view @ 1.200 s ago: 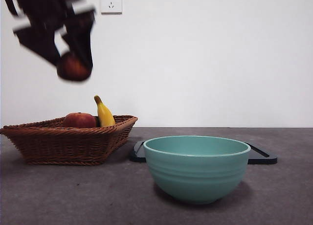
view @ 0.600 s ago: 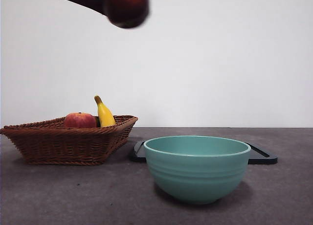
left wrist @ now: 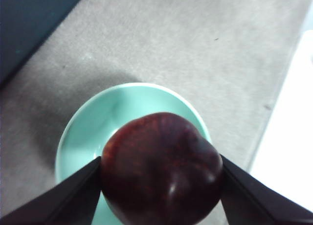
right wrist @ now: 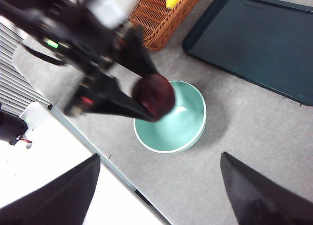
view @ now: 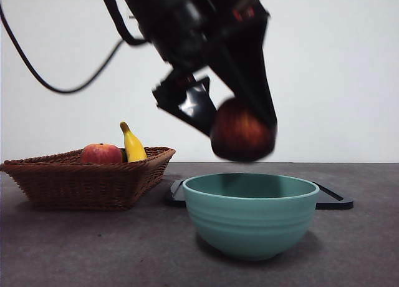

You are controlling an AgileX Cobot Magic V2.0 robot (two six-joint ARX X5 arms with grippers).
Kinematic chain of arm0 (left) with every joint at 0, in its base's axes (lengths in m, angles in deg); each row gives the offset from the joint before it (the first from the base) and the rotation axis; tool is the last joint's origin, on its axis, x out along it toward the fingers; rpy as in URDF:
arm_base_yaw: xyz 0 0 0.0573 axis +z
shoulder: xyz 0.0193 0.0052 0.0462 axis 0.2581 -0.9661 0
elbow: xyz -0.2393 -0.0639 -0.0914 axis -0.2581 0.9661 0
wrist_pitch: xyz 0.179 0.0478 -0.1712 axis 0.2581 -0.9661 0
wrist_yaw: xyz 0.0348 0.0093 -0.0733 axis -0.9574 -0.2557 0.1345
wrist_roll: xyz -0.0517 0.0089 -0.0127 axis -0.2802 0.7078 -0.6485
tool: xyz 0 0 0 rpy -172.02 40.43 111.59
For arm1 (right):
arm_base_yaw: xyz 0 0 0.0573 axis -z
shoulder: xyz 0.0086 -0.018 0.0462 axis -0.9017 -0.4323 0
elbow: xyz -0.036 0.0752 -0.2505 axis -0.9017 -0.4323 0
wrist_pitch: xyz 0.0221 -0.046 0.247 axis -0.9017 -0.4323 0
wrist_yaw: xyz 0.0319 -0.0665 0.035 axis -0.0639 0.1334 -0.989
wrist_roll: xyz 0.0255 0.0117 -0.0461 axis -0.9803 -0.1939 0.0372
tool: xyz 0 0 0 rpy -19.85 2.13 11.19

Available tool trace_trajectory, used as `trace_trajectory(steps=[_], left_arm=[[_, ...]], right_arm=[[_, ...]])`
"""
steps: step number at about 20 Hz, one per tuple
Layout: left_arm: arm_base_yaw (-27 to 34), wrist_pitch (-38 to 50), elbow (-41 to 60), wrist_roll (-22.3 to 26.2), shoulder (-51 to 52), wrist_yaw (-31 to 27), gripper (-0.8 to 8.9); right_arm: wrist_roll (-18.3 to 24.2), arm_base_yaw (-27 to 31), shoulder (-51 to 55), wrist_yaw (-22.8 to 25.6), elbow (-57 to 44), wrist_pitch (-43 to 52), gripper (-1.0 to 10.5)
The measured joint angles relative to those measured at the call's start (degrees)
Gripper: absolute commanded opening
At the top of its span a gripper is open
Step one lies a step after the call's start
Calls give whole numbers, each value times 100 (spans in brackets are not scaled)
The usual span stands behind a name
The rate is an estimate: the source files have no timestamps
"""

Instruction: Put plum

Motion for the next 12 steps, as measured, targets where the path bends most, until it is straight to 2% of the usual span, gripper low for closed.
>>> trace_trajectory(steps=[3, 8, 12], left_arm=[[-61, 111, 0, 70, -337, -55, 297], [-205, 254, 0, 240, -616, -568, 298], [-267, 317, 0, 339, -796, -605, 298]], right_arm=[[0, 0, 0, 0, 0, 0, 392], [0, 0, 0, 0, 0, 0, 392], [0, 0, 0, 0, 0, 2, 392]])
